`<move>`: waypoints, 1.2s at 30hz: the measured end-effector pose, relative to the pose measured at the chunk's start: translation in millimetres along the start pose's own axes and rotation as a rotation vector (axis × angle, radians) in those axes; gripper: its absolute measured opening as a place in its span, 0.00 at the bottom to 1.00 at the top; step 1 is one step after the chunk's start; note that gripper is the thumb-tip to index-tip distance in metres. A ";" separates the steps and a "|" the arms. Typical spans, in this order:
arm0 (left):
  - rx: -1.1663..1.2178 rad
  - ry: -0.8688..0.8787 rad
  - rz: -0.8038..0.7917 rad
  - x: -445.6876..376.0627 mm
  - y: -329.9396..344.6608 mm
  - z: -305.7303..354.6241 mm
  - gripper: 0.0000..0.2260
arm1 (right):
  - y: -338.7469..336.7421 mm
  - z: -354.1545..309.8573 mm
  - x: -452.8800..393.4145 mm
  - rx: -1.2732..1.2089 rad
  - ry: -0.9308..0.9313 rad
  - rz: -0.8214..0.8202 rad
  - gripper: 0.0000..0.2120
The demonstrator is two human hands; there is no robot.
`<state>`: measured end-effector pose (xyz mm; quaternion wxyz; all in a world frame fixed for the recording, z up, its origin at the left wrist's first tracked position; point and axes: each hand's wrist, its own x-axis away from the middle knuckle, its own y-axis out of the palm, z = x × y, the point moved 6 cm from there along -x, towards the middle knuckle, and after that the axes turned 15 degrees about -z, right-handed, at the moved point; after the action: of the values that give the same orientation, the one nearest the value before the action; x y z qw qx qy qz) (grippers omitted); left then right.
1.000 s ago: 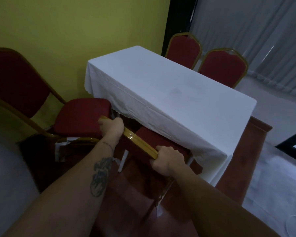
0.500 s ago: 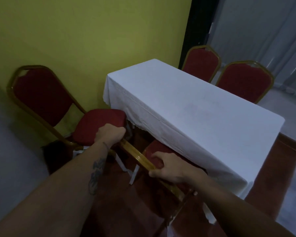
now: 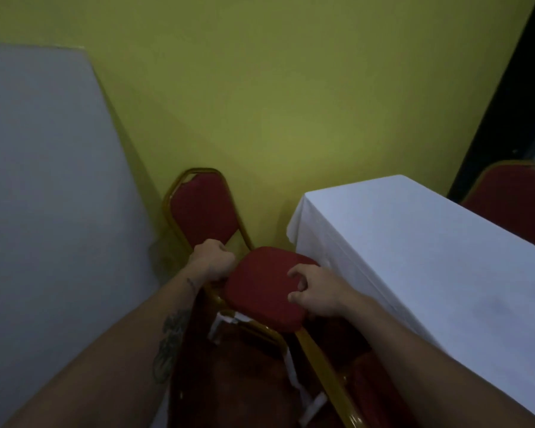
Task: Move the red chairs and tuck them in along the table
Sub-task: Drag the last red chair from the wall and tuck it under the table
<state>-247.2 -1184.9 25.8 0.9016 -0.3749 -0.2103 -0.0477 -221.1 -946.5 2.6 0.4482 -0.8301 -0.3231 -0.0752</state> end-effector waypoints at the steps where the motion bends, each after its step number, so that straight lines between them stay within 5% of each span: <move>1: -0.001 -0.003 0.025 -14.4 -16.8 -8.8 0.12 | -6.8 -9.3 -18.5 0.016 -0.010 0.000 0.26; 14: 0.041 -0.026 0.178 -180.3 -196.9 -85.7 0.04 | -55.8 -106.1 -264.6 0.050 -0.006 -0.049 0.30; 22: -0.077 -0.099 0.242 -286.5 -244.4 -104.8 0.13 | -90.4 -159.1 -428.2 0.132 -0.032 -0.085 0.32; 32: -0.080 -0.279 0.031 -431.6 -268.0 -131.6 0.28 | -126.8 -201.9 -630.8 -0.108 0.044 -0.217 0.38; 36: -0.027 -0.337 0.001 -447.9 -264.0 -138.0 0.13 | -119.9 -207.9 -676.6 -0.308 0.106 -0.232 0.40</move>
<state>-670.3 -1501.6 -74.0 0.8485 -0.3900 -0.3574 0.0134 -786.8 -1382.0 -72.5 0.3207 -0.8409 -0.3772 -0.2184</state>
